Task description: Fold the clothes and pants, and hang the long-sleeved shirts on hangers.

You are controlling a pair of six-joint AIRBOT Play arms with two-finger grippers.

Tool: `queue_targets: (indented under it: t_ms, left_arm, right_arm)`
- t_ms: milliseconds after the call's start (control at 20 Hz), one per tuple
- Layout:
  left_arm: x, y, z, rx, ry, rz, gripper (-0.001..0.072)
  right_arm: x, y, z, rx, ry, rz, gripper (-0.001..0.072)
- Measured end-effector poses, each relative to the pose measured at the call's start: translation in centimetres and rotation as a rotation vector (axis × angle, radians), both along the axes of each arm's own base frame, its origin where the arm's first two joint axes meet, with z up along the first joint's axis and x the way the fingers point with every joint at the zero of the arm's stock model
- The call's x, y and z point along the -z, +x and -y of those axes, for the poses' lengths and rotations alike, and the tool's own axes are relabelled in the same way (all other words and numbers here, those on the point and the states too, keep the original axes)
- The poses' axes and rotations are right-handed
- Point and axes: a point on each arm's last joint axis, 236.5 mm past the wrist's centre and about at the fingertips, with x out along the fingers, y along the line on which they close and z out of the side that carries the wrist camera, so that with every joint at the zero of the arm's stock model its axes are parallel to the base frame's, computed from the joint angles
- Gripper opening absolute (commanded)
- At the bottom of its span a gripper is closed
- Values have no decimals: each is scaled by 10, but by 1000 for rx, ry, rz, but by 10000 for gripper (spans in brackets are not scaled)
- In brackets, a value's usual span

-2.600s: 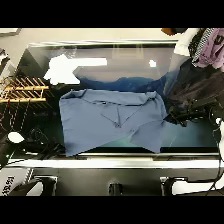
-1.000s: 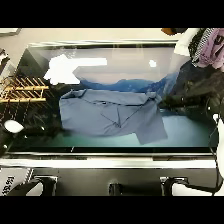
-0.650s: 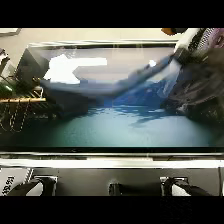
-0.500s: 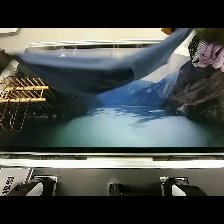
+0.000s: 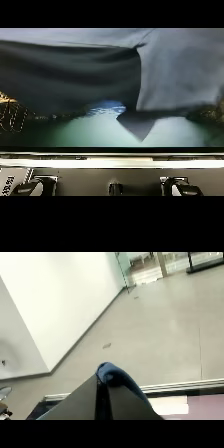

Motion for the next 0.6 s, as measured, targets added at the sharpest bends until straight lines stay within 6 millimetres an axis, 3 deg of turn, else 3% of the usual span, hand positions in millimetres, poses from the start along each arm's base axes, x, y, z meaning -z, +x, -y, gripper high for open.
queue_targets:
  t_ms: [150, 300, 400, 600]
  left_arm:
    - [17, 2, -4, -14, 1, -59, 15]
    - [70, 37, -7, -7, -12, -210, 15]
    - [124, 72, -6, 22, -21, -349, 15]
    - [269, 148, 5, 113, -24, -673, 15]
  right_arm:
    - [17, 7, 2, 9, -4, -73, 28]
    - [64, 53, 8, 12, -25, -261, 29]
    - [115, 102, 15, 10, -28, -439, 29]
    - [258, 204, 28, -4, -10, -824, 28]
